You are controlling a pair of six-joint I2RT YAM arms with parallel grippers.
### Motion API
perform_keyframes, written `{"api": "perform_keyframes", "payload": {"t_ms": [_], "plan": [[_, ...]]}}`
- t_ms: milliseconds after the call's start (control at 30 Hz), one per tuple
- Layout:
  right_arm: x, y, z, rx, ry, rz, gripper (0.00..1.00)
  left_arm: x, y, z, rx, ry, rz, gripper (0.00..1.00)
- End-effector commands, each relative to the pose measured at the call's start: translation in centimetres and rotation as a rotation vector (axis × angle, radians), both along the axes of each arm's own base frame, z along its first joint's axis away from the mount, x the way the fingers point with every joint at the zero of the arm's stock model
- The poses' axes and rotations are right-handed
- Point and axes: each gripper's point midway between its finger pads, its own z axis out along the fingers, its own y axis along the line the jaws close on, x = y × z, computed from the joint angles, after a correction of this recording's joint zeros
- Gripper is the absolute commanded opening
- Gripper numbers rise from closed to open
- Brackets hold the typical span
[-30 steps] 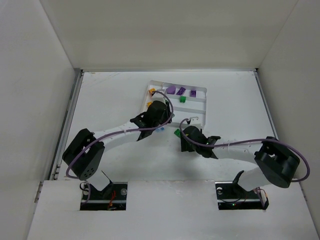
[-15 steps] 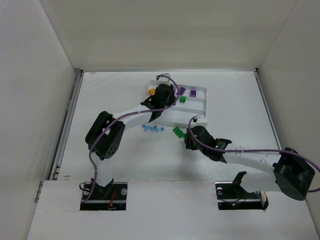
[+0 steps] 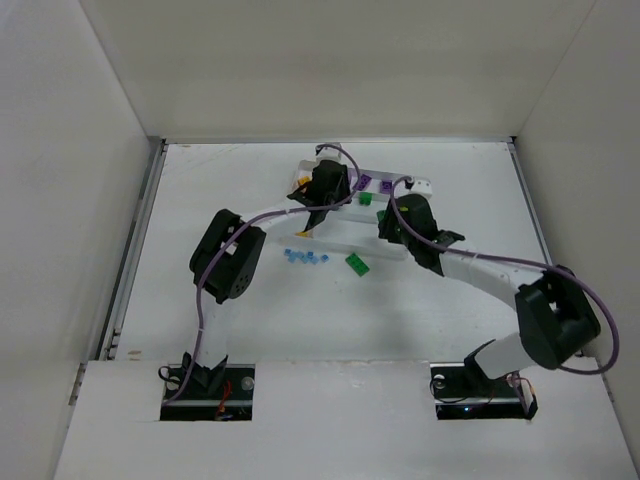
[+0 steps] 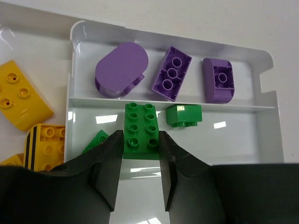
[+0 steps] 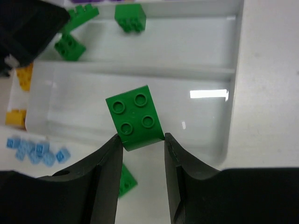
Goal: Sort the legos into containers by color
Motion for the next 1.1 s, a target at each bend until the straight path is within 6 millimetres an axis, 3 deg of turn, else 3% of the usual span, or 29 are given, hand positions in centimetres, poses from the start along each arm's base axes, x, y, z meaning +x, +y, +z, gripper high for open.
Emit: {"api": "perform_keyframes", "payload": {"t_ms": [0, 100, 200, 333, 433, 633, 767, 900, 1067], "plan": [[4.6, 1.6, 2.6, 0.031, -0.089, 0.022, 0.29, 1.5, 0.2, 1.3, -0.010, -0.042, 0.001, 0.37], [6.6, 1.4, 1.8, 0.022, -0.074, 0.001, 0.30, 1.1, 0.8, 1.1, -0.008, -0.035, 0.009, 0.53], [8.5, 1.1, 1.5, 0.011, -0.074, -0.014, 0.31, 0.1, 1.8, 2.5, -0.030, -0.060, 0.029, 0.61], [10.0, 1.2, 1.4, -0.005, -0.071, -0.012, 0.32, -2.0, 2.9, 5.1, -0.062, -0.116, 0.047, 0.60], [10.8, 0.9, 0.7, -0.018, -0.062, -0.021, 0.35, -5.1, 2.5, 5.8, -0.085, -0.127, 0.028, 0.55], [11.0, 0.9, -0.8, -0.024, -0.035, -0.028, 0.46, -12.7, 0.5, 2.4, -0.035, -0.063, -0.055, 0.57], [10.6, 0.9, -0.1, -0.017, -0.053, -0.026, 0.58, -16.5, -0.6, -0.2, 0.009, -0.021, -0.088, 0.60], [9.9, 0.3, 1.3, -0.007, -0.080, -0.043, 0.67, -18.1, -1.5, -1.8, 0.031, -0.012, -0.064, 0.69], [7.9, -1.3, 3.6, 0.023, -0.133, -0.086, 0.68, -18.5, -3.1, -2.6, 0.038, -0.021, -0.029, 0.71]]}}
